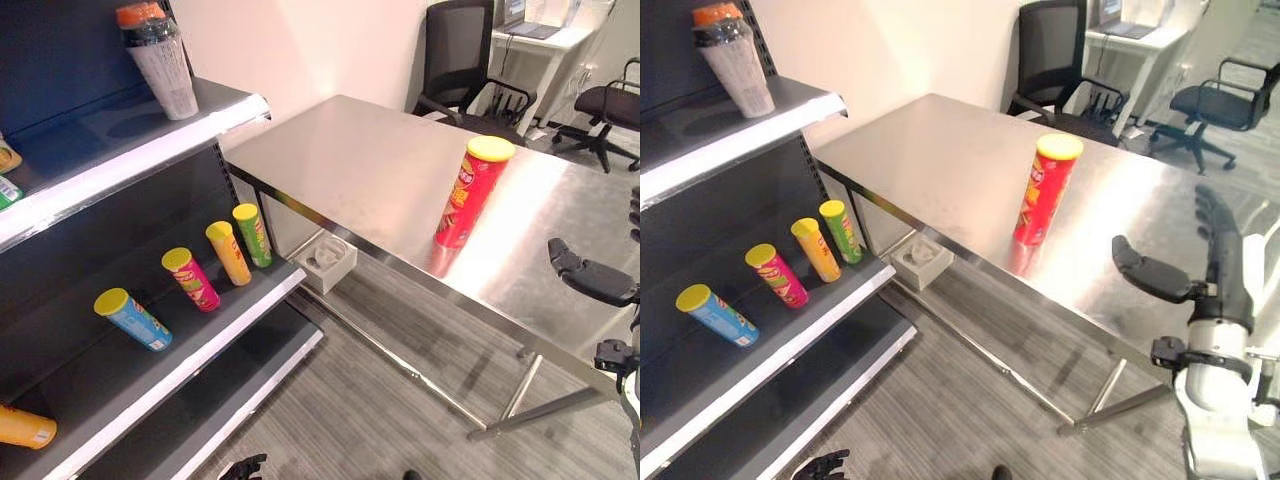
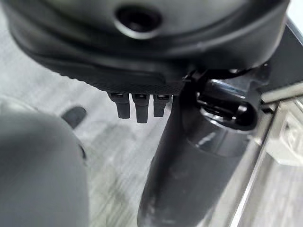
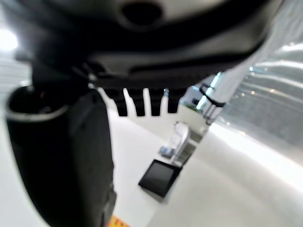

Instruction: Put the goods on the table back onto the shelves and tidy them up.

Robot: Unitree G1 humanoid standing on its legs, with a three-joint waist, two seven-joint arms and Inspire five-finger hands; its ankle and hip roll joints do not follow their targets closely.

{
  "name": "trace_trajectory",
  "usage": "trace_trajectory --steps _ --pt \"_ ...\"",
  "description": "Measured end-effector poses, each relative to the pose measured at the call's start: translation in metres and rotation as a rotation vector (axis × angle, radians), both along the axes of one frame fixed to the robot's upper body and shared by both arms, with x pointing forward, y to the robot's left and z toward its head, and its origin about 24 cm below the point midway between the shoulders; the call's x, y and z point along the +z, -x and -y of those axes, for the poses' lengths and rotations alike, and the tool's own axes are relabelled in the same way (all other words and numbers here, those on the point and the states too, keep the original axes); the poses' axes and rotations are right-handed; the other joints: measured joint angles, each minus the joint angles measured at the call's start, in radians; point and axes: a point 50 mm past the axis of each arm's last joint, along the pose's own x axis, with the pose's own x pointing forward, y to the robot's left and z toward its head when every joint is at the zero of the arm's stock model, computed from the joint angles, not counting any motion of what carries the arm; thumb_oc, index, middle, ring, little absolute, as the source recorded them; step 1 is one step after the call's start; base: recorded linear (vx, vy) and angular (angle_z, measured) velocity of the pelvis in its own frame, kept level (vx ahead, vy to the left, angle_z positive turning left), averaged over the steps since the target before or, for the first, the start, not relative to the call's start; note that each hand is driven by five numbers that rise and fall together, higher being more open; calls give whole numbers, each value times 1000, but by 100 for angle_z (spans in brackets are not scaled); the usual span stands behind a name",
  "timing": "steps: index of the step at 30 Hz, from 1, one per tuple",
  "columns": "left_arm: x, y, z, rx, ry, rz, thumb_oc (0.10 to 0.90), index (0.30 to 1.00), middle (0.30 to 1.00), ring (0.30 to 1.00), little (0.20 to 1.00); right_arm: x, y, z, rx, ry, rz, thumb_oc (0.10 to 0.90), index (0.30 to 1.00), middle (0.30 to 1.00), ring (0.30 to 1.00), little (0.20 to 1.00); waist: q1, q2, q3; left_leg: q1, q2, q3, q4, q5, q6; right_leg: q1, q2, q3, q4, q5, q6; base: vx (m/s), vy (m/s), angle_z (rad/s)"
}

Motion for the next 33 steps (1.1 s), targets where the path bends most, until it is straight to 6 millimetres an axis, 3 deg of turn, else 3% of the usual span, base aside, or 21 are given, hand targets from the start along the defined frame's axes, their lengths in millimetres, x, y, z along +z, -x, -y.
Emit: trace_trajectory --steps 2,5,6,8,9,12,13,14,15,16,18,19,20,21,22,24,26,27,28,29,33 --pt "1 -2 -3 -8 -6 3 800 900 900 900 900 -3 -3 -7 27 -42 31 800 900 900 900 900 -1 -23 1 -3 19 -17 1 0 0 6 20 -10 0 -6 -5 136 -272 16" --pt "2 -8 -6 32 -18 24 800 900 900 900 900 -5 -22 -55 205 -135 143 800 900 900 900 900 43 -37 -6 -37 122 -60 134 7 8 9 95 -3 33 -55 -57 197 -443 -14" --pt "4 -13 -6 51 -16 44 800 900 900 900 900 -3 -24 -61 225 -145 167 800 900 900 900 900 67 -33 7 -78 166 -133 227 17 -11 -28 107 -2 129 -105 -105 98 -202 -10" --pt "13 -28 -19 74 -51 128 800 900 900 900 900 -4 -23 -67 231 -176 196 800 900 900 900 900 105 -69 31 -199 212 -275 436 102 -6 -81 101 19 265 -195 -135 53 -68 -3" --pt "21 -41 -27 91 -77 191 800 900 900 900 900 -1 -20 -71 236 -181 217 800 900 900 900 900 118 -102 40 -292 199 -370 538 126 13 -64 92 25 248 -202 -154 57 81 8" --pt "20 -42 -19 116 -61 202 800 900 900 900 900 20 -12 -77 256 -145 322 800 900 900 900 900 113 -115 41 -338 34 -365 460 -49 56 -51 64 56 155 -167 -155 116 162 -14" --pt "18 -39 -14 121 -50 194 800 900 900 900 900 26 -12 -79 260 -125 351 800 900 900 900 900 119 -103 45 -310 -10 -362 353 -55 54 -50 69 76 130 -150 -166 297 323 -58" --pt "13 -35 -6 72 -56 148 800 900 900 900 900 27 -9 -78 201 -118 393 800 900 900 900 900 97 -75 39 -307 -32 -410 121 -48 40 -40 106 89 79 -141 -139 400 406 -58" --pt "12 -36 -6 54 -67 139 800 900 900 900 900 27 -7 -77 171 -129 417 800 900 900 900 900 97 -67 49 -308 -30 -439 27 -43 33 -43 118 102 68 -141 -139 405 446 -77" --pt "13 -49 0 32 -67 156 800 900 900 900 900 23 -9 -72 91 -136 421 800 900 900 900 900 105 -49 69 -346 -27 -513 -28 -21 -10 -33 118 162 41 -137 -140 411 505 -83" --pt "12 -47 8 28 -57 156 800 900 900 900 900 25 -8 -73 79 -121 429 800 900 900 900 900 108 -12 67 -313 -13 -488 -22 -4 -30 4 110 192 1 -114 -106 231 325 -95" --pt "9 -39 14 37 -43 135 800 900 900 900 900 27 -7 -74 80 -103 434 800 900 900 900 900 113 12 60 -287 -12 -468 -16 -11 -28 21 106 208 -9 -111 -103 244 324 -94" --pt "7 -33 22 51 -19 129 800 900 900 900 900 29 -5 -73 78 -78 435 800 900 900 900 900 105 43 45 -272 -14 -458 5 -50 21 24 102 211 -8 -110 -100 249 332 -87" --pt "7 -35 20 68 -22 128 800 900 900 900 900 27 -3 -72 70 -82 432 800 900 900 900 900 88 28 50 -247 -50 -447 14 19 19 36 55 220 -8 -110 -75 240 363 -83" --pt "6 -32 13 87 -34 107 800 900 900 900 900 23 -3 -76 82 -97 419 800 900 900 900 900 78 -8 39 -223 -111 -408 15 10 44 43 -14 232 1 -125 -65 147 288 -73" --pt "10 -39 -9 87 -92 121 800 900 900 900 900 22 -1 -87 144 -123 413 800 900 900 900 900 53 -72 36 -179 -200 -341 -14 5 103 18 -102 235 23 -31 -45 133 284 -57" --pt "15 -51 -14 78 -106 152 800 900 900 900 900 23 -2 -97 213 -131 408 800 900 900 900 900 68 -78 37 -153 -214 -337 -14 -18 134 1 -109 249 65 18 -9 121 277 -33" --pt "13 -44 -19 101 -116 124 800 900 900 900 900 24 -6 -105 273 -155 403 800 900 900 900 900 91 -77 37 -131 -214 -288 -14 -35 144 -18 -114 256 112 16 19 70 169 -39" --pt "11 -41 -17 111 -106 114 800 900 900 900 900 21 -6 -107 291 -174 392 800 900 900 900 900 88 -77 37 -117 -217 -283 -14 -36 145 -22 -116 256 130 18 19 85 159 -42" --pt "8 -32 -11 92 -94 98 800 900 900 900 900 18 -5 -106 306 -203 376 800 900 900 900 900 84 -79 36 -99 -230 -264 -15 -39 149 -12 -133 251 132 38 48 70 91 -26" --pt "5 -20 -11 109 -75 67 800 900 900 900 900 4 3 -89 265 -258 317 800 900 900 900 900 83 -96 25 -78 -244 -260 -15 -44 157 14 -147 209 119 39 47 105 22 -4"
